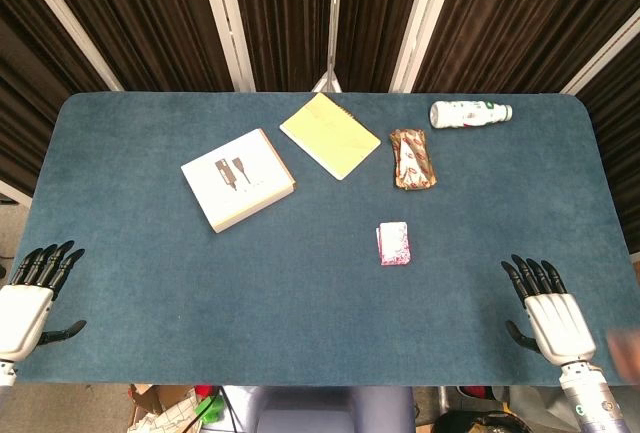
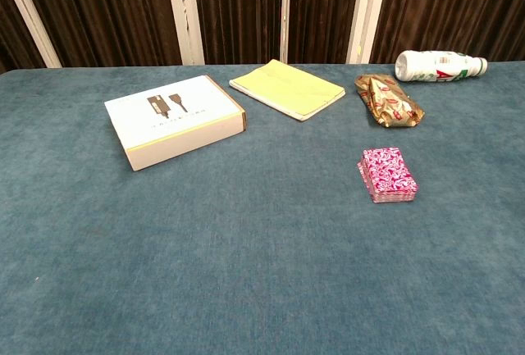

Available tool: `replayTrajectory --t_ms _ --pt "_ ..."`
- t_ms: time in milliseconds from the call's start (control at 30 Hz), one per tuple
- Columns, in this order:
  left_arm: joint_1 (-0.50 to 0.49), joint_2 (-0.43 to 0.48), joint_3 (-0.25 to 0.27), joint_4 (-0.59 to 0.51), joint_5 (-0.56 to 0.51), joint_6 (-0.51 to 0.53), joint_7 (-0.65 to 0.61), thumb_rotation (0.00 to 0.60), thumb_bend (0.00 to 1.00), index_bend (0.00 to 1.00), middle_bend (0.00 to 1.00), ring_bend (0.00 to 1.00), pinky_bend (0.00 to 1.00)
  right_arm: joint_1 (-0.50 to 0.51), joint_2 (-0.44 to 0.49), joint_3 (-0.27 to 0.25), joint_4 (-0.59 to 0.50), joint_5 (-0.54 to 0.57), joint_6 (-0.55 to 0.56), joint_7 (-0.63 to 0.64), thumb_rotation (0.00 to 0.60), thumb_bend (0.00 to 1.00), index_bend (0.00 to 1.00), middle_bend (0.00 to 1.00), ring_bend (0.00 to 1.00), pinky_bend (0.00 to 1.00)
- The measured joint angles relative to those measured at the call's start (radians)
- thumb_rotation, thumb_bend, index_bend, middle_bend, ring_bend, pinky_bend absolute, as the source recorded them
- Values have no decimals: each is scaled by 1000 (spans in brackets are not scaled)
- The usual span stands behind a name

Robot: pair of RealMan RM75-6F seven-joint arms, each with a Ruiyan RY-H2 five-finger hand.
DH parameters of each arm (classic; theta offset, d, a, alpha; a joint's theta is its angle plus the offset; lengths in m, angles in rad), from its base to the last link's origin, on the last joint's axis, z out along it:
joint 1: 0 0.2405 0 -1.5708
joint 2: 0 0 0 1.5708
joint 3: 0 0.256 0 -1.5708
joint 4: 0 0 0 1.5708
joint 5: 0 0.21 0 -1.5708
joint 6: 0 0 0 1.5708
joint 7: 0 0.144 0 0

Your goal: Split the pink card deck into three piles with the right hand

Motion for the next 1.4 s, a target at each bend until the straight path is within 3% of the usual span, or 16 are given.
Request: replayTrajectory --t_ms 400,700,1000,1400 --pt "3 0 -1 1 4 10 -3 600 0 0 0 0 0 2 -7 9 -10 -16 15 26 600 337 0 0 0 0" --pt "5 -1 -15 -1 -11 21 -23 600 0 0 0 0 0 57 -21 64 -65 11 -23 -17 600 322 0 0 0 0" --pt "-3 10 -12 -10 -21 -8 -43 600 0 0 0 0 0 181 -92 154 -121 212 -189 -129 600 322 0 0 0 0" --pt "-18 47 -9 -36 -54 -60 -108 600 0 0 0 0 0 426 -309 246 -81 638 -346 -403 600 309 0 0 0 0"
